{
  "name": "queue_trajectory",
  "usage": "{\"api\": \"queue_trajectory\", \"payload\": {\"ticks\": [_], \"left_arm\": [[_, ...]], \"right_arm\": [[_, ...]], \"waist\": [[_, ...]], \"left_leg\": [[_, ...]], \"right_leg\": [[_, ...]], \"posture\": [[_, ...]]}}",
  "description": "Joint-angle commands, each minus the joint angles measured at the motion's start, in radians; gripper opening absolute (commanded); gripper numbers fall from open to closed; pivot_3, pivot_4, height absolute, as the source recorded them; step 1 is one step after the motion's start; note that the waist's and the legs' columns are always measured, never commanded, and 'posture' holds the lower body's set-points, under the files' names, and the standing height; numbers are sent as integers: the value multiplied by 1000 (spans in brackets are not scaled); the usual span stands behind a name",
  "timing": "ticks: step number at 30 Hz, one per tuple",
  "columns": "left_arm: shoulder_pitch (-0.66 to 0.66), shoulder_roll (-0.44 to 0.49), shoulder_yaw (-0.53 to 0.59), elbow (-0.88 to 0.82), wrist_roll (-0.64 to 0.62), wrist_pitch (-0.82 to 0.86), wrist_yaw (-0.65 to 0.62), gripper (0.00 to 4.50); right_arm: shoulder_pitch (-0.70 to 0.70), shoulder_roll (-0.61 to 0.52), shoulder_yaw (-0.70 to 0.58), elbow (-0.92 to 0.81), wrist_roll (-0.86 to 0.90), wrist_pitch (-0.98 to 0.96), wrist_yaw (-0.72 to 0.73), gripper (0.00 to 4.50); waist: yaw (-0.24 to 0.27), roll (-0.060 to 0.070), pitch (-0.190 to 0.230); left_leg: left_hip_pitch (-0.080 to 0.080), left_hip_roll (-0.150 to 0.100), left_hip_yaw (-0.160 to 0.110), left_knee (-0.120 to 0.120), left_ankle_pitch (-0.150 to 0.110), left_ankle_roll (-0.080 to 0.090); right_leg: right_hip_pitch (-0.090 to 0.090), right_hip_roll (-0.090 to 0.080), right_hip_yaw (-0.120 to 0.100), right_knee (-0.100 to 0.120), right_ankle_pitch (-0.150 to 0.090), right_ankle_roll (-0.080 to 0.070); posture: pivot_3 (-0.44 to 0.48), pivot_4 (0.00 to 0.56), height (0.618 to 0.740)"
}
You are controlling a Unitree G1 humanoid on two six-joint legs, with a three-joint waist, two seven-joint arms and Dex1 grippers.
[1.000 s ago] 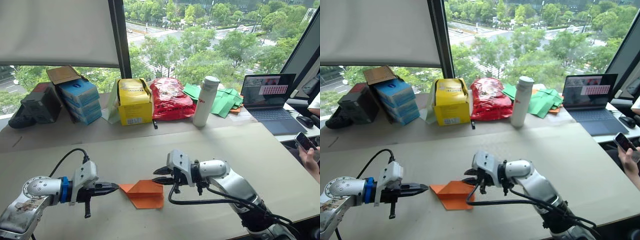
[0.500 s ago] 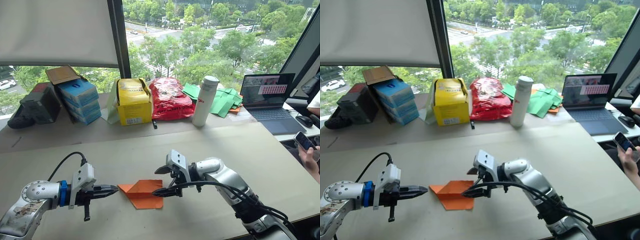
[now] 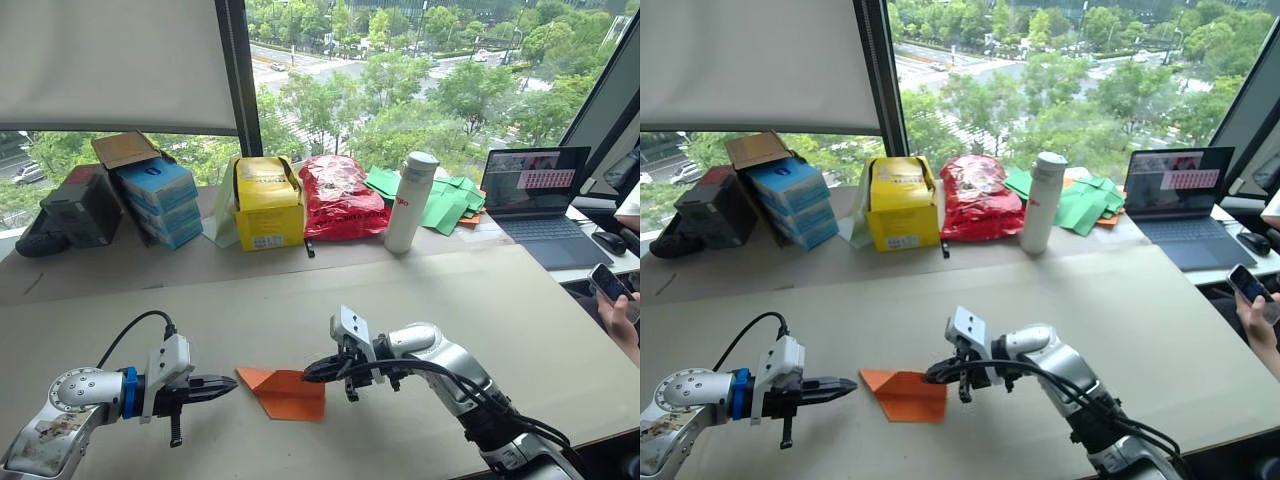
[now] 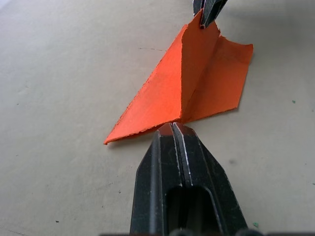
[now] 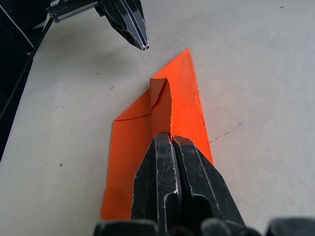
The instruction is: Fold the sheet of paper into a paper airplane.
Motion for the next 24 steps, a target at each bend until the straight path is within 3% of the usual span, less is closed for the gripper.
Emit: {"api": "queue_trajectory", "payload": {"ticks": [1, 8, 12, 17, 24], "left_arm": [[-40, -15, 9, 5, -21, -5, 1, 0], [-155, -72, 61, -10, -156, 133, 57, 0], [-241, -103, 85, 3, -225, 216, 100, 0], [-286, -97, 76, -47, -260, 299, 134, 0], [-314, -90, 73, -133, -300, 401, 188, 0]], "right_arm": [[0, -4, -8, -30, -19, -59, -23, 32], [-48, 13, -96, -34, -67, -167, -153, 32], [-75, 7, -120, -20, -187, -348, -283, 32], [-37, -38, -55, -54, -395, -626, -395, 32], [48, -109, 54, -62, -672, -869, -498, 32]], "waist": [[1, 0, 0], [0, 0, 0], [0, -1, 0], [-2, -1, 0], [-2, -1, 1]], "left_leg": [[0, 0, 0, 0, 0, 0], [0, 0, 0, 0, 1, -1], [0, -1, 0, 1, 3, -5], [-1, -1, 1, 0, 4, -8], [-1, -1, 2, 0, 5, -8]], "right_leg": [[0, 0, 0, 0, 0, 0], [0, 0, -1, 1, 0, 0], [-1, 1, -2, 2, 0, 0], [-2, 2, -2, 2, 0, 0], [-3, 2, 0, 2, 0, 0]], "posture": [[0, 150, 740], [0, 150, 740], [0, 150, 740], [0, 150, 740], [0, 150, 740]]}}
